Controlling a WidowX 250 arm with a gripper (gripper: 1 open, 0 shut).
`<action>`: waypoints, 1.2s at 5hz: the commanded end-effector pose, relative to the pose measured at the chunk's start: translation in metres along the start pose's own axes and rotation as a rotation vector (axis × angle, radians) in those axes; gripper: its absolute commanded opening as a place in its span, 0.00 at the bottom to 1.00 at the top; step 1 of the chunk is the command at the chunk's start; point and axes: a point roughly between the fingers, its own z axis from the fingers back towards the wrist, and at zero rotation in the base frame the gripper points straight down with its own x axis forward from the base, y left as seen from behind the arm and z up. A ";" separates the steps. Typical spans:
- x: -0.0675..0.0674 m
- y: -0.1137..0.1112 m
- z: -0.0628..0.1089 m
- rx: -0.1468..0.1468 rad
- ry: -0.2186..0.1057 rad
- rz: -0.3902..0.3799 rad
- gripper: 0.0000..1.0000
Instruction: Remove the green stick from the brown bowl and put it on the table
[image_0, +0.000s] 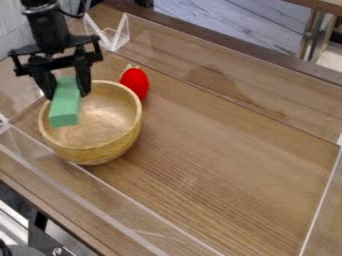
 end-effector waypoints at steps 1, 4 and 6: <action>-0.005 -0.018 0.027 -0.011 -0.061 -0.077 0.00; -0.081 -0.103 0.035 -0.021 -0.053 -0.269 0.00; -0.102 -0.116 -0.029 0.029 -0.081 -0.448 0.00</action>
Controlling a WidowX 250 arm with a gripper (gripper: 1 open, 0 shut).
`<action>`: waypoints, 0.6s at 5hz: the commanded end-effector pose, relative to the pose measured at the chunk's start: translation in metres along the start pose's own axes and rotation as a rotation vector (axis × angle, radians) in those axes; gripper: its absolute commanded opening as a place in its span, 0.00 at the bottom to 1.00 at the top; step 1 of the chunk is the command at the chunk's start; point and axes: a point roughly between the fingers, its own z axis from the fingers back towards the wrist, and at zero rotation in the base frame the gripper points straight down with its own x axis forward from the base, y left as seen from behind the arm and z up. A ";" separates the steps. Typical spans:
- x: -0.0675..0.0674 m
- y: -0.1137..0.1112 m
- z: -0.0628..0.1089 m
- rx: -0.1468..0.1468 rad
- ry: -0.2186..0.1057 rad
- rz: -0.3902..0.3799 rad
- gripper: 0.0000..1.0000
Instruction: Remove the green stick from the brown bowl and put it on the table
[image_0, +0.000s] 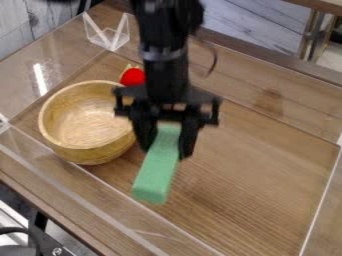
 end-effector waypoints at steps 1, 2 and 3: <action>0.002 -0.003 -0.001 -0.003 -0.055 -0.163 0.00; -0.006 -0.013 0.008 -0.012 -0.062 -0.163 0.00; -0.017 -0.027 0.015 -0.025 -0.069 -0.171 0.00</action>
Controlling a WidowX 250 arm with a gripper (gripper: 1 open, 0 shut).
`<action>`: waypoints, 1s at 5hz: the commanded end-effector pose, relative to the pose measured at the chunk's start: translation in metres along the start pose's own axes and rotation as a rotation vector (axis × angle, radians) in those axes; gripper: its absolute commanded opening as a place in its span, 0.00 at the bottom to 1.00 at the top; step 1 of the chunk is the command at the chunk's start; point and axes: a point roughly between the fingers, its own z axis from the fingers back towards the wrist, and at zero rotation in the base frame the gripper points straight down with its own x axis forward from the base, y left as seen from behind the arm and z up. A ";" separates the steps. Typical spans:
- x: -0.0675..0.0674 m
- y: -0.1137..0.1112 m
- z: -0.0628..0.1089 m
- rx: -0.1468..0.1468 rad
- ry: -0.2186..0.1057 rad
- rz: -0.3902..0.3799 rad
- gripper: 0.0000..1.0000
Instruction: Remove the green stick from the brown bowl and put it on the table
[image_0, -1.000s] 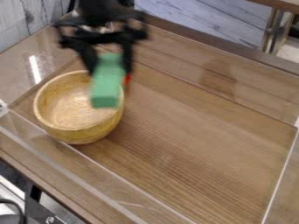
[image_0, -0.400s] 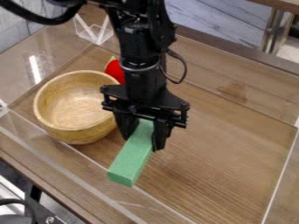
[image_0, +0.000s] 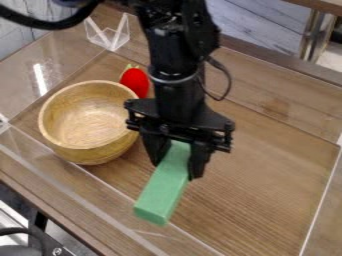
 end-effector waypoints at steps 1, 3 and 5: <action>-0.001 -0.017 0.000 -0.027 -0.042 -0.041 0.00; 0.002 -0.055 -0.029 -0.029 -0.036 -0.072 0.00; 0.019 -0.080 -0.049 -0.033 -0.043 -0.102 0.00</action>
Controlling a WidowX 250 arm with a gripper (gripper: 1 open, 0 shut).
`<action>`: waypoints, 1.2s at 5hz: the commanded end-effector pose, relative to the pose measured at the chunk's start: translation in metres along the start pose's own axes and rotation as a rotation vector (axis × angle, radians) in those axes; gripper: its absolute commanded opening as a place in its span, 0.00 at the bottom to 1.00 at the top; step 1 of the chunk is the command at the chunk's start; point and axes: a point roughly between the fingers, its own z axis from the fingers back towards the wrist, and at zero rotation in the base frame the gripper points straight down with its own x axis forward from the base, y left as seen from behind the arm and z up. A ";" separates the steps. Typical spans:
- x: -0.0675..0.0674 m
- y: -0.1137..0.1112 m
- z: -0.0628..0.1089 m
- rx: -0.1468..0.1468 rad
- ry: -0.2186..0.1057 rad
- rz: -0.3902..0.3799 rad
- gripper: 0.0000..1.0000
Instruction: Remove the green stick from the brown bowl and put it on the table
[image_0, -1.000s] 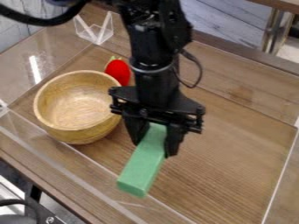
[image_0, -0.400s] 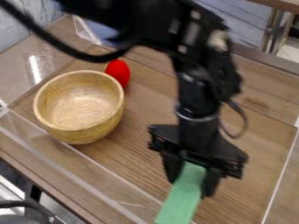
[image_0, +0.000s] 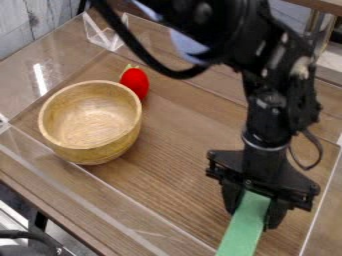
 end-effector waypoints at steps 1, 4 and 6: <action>0.011 -0.003 0.000 -0.021 -0.034 0.002 0.00; 0.034 -0.011 -0.001 -0.014 -0.035 0.045 0.00; 0.046 0.004 0.013 -0.007 -0.040 0.171 0.00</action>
